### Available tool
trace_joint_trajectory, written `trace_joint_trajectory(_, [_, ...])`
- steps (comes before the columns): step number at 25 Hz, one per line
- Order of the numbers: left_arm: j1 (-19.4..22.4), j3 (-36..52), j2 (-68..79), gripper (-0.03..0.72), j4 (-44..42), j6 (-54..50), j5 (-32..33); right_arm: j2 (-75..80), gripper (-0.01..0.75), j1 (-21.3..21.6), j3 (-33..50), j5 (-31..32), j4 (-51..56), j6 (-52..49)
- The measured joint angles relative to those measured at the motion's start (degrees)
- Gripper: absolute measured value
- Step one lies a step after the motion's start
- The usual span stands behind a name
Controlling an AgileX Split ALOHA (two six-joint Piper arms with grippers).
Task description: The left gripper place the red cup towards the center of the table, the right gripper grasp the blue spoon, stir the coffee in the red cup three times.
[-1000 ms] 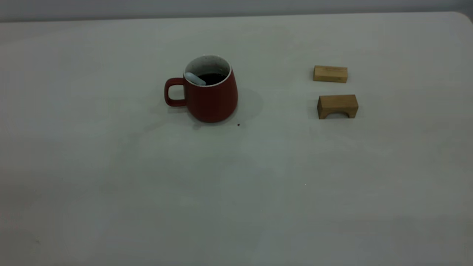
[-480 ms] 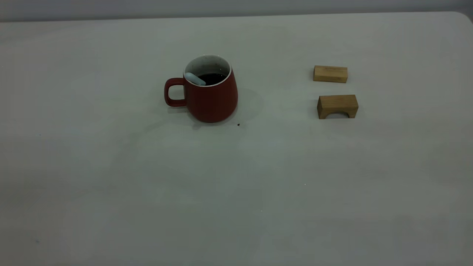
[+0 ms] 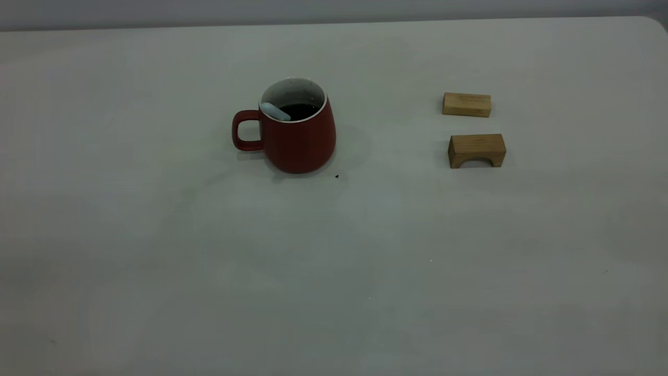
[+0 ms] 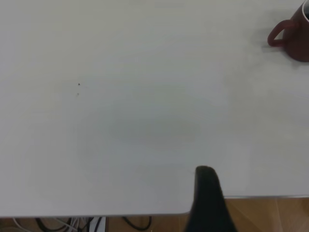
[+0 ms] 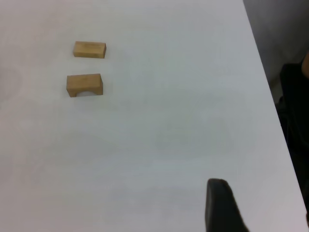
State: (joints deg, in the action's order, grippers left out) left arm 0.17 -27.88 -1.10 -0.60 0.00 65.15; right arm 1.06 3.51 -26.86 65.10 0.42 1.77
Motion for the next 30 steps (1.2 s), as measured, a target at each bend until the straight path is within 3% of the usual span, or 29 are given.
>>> trace_joint_trajectory(6, [0.0, 0.0, 0.0, 0.592, 0.0, 0.0, 0.0, 0.0, 0.456, -4.08, 0.0, 0.0, 0.0, 0.0])
trace_joint_trajectory(30, [0.0, 0.0, 0.0, 0.592, 0.0, 0.0, 0.0, 0.0, 0.456, -4.14, 0.0, 0.0, 0.0, 0.0])
